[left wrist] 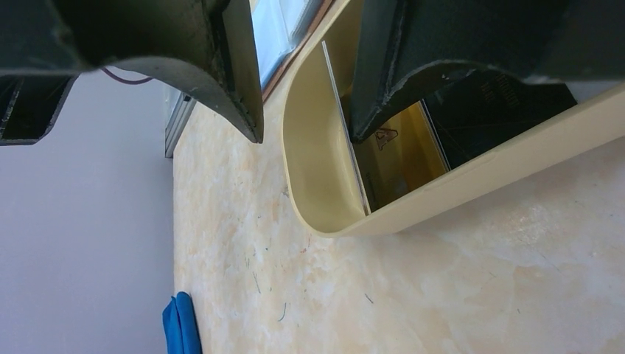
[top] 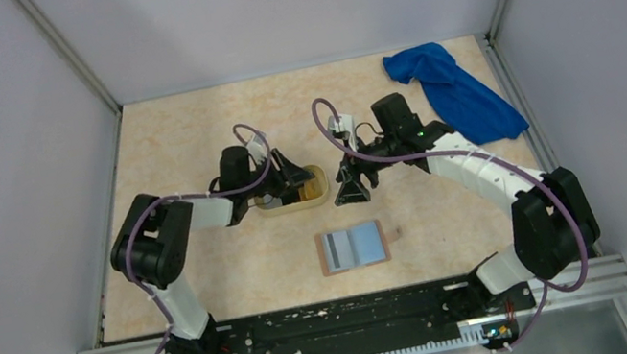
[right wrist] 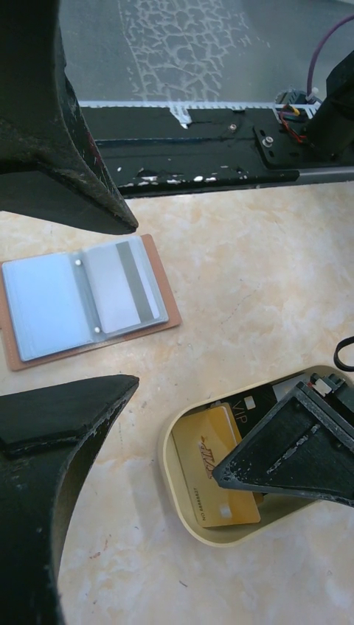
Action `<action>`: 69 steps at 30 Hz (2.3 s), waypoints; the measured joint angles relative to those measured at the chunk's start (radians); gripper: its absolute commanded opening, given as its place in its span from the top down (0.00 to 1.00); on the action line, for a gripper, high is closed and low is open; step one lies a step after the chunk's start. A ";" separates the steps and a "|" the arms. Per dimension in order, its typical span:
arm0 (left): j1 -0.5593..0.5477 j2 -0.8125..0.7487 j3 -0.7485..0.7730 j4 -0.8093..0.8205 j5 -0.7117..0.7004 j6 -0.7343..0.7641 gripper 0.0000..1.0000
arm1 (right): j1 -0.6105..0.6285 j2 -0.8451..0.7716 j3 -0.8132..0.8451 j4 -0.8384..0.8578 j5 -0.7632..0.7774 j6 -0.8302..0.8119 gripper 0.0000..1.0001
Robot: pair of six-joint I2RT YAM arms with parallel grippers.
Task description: Put the credit cards into the card holder
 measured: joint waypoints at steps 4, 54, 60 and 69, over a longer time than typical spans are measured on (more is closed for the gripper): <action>-0.004 0.011 0.001 -0.005 -0.004 0.001 0.48 | 0.000 0.000 0.000 0.000 -0.001 0.000 0.31; -0.146 -0.405 -0.483 0.656 -0.208 -0.035 1.00 | -0.002 0.020 -0.188 0.487 -0.075 0.455 0.02; -0.243 -0.399 -0.483 0.762 -0.292 -0.065 1.00 | 0.069 0.020 -0.196 0.545 0.016 0.528 0.07; -0.287 -0.381 -0.483 0.802 -0.394 -0.074 1.00 | 0.079 0.020 -0.198 0.610 0.089 0.613 0.40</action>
